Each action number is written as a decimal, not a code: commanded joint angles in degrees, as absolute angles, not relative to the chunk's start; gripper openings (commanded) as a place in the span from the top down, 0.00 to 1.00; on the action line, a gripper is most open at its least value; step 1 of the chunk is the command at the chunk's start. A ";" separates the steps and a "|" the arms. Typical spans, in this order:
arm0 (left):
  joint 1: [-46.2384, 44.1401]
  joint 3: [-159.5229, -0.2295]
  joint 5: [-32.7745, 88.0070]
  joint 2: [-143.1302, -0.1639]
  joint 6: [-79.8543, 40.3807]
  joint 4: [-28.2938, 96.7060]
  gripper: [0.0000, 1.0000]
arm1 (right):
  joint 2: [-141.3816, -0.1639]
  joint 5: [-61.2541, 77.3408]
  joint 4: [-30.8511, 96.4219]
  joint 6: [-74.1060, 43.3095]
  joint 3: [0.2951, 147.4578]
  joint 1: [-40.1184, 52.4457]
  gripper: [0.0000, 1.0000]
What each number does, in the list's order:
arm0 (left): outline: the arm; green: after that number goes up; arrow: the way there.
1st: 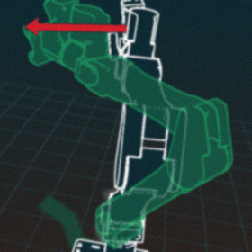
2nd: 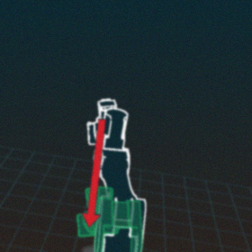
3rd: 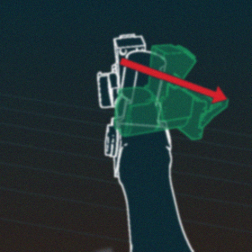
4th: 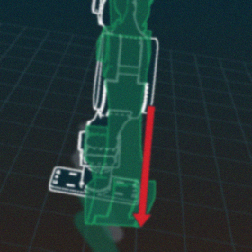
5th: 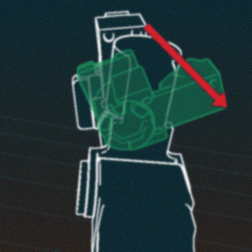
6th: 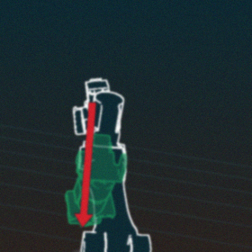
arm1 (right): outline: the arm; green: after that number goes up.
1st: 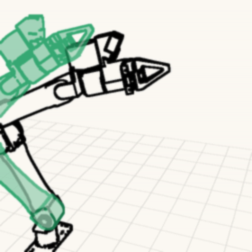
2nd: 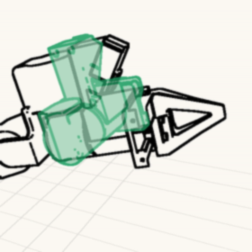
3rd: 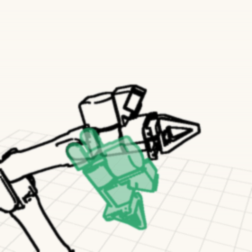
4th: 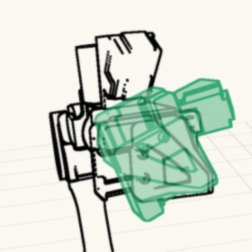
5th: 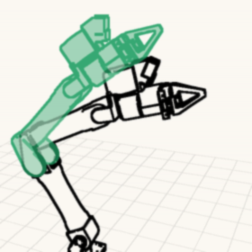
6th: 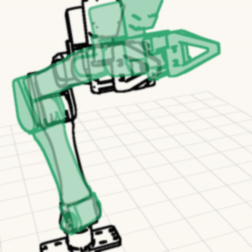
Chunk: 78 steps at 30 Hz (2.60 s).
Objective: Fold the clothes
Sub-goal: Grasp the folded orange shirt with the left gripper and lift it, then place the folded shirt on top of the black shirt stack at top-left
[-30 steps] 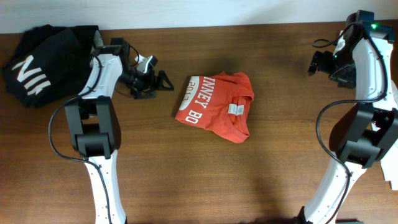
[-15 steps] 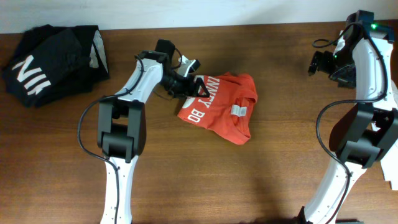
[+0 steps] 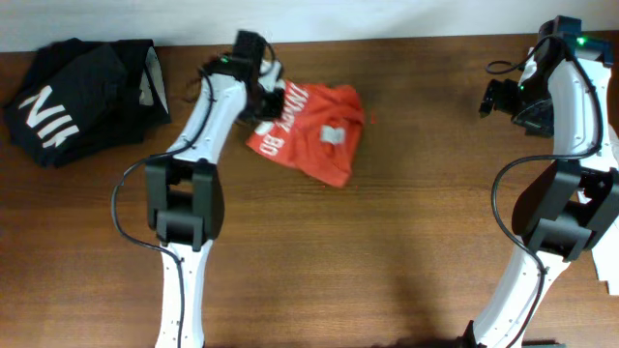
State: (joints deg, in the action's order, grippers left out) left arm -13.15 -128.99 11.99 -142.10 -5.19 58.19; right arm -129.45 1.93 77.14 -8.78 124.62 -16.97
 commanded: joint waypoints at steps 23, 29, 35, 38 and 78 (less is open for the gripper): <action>10.04 -153.27 -11.99 -142.45 -6.90 57.95 0.85 | -128.90 1.43 77.14 -8.64 124.70 -17.28 0.01; 14.33 -153.34 -11.84 -140.88 -6.92 55.64 0.85 | -128.90 1.43 77.17 -8.64 124.70 -17.28 0.01; 14.55 -153.23 -12.16 -138.89 -7.07 54.02 0.85 | -128.90 1.43 77.17 -8.64 124.70 -17.28 0.01; 15.66 -152.99 -16.82 -138.89 -8.34 53.58 0.86 | -128.90 1.43 77.17 -8.64 124.70 -17.28 0.01; 23.40 -140.66 2.17 -150.32 -8.29 38.70 0.48 | -128.90 1.43 77.17 -8.64 124.70 -17.28 0.01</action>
State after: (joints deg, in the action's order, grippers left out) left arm 22.33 -141.47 1.56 -145.84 -8.45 37.65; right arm -129.45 1.93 77.17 -8.80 124.62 -16.97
